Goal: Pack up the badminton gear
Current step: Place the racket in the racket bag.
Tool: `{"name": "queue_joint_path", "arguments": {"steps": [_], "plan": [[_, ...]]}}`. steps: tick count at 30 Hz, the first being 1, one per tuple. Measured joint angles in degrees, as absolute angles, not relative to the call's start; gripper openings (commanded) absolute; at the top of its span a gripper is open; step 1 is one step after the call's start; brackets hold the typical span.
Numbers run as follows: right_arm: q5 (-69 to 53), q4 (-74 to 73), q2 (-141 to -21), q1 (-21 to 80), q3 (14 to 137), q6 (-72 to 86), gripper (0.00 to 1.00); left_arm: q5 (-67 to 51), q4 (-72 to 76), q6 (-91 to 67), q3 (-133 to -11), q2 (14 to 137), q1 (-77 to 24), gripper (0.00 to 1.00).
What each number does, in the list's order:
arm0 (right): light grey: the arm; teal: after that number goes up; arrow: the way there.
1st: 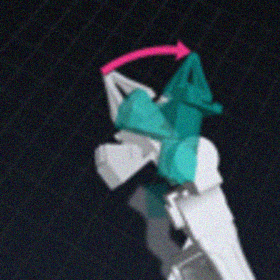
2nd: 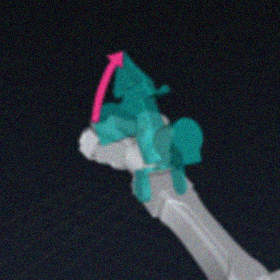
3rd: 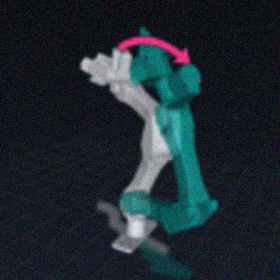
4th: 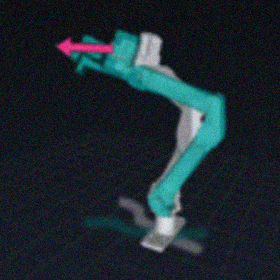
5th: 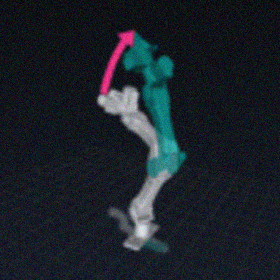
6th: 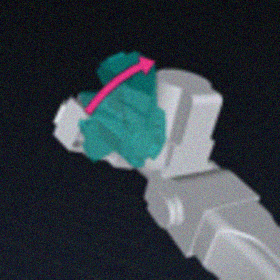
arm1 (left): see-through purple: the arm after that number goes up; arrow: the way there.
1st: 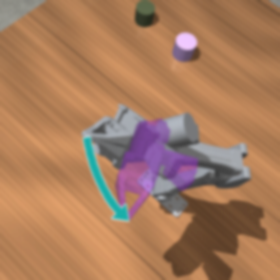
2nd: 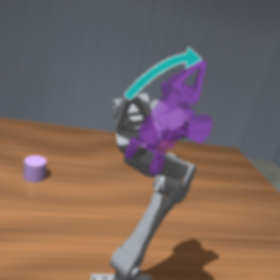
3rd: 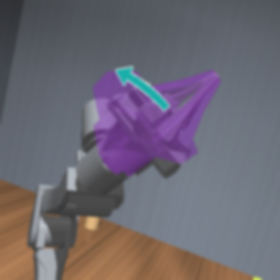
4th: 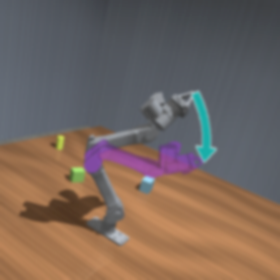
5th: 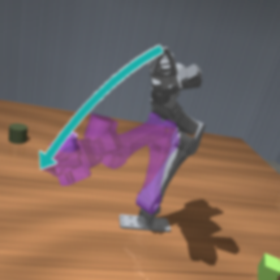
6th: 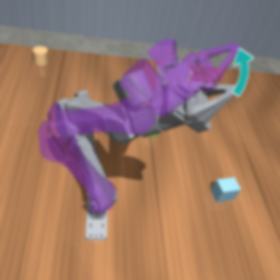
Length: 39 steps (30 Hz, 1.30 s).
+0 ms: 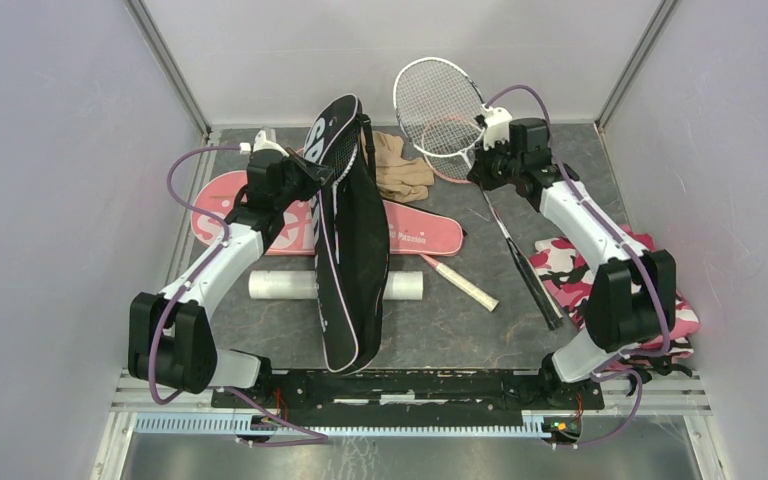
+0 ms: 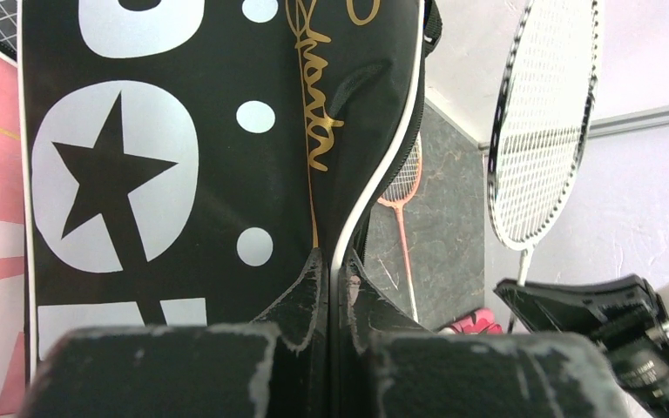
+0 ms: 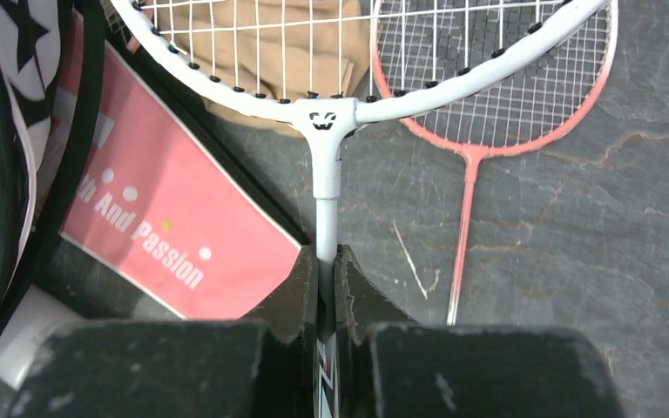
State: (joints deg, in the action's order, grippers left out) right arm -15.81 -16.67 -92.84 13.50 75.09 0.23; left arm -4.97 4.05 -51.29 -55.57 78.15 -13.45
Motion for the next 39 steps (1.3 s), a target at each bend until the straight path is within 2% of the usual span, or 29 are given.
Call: {"name": "queue_joint_path", "arguments": {"steps": [7,12,23,31,39], "plan": [[-15.4,-20.6,-85.6,16.3,69.6,-4.5,0.00,-3.1,3.3,-50.1,-55.9,78.1,-13.5,0.02],[-12.3,-22.5,-81.5,23.0,64.1,-8.6,0.00,-2.8,3.3,-49.4,-55.9,78.1,-13.5,0.02],[-4.1,-24.5,-80.5,34.2,61.1,-12.4,0.00,-2.5,3.6,-48.3,-55.9,78.1,-13.6,0.02],[0.4,-27.6,-88.9,38.5,68.9,-12.9,0.00,-1.9,3.6,-46.4,-55.9,78.2,-16.7,0.02],[-0.5,-31.7,-97.4,40.1,80.4,-10.6,0.00,-1.1,5.8,-45.0,-55.6,79.1,-20.2,0.02]]}}
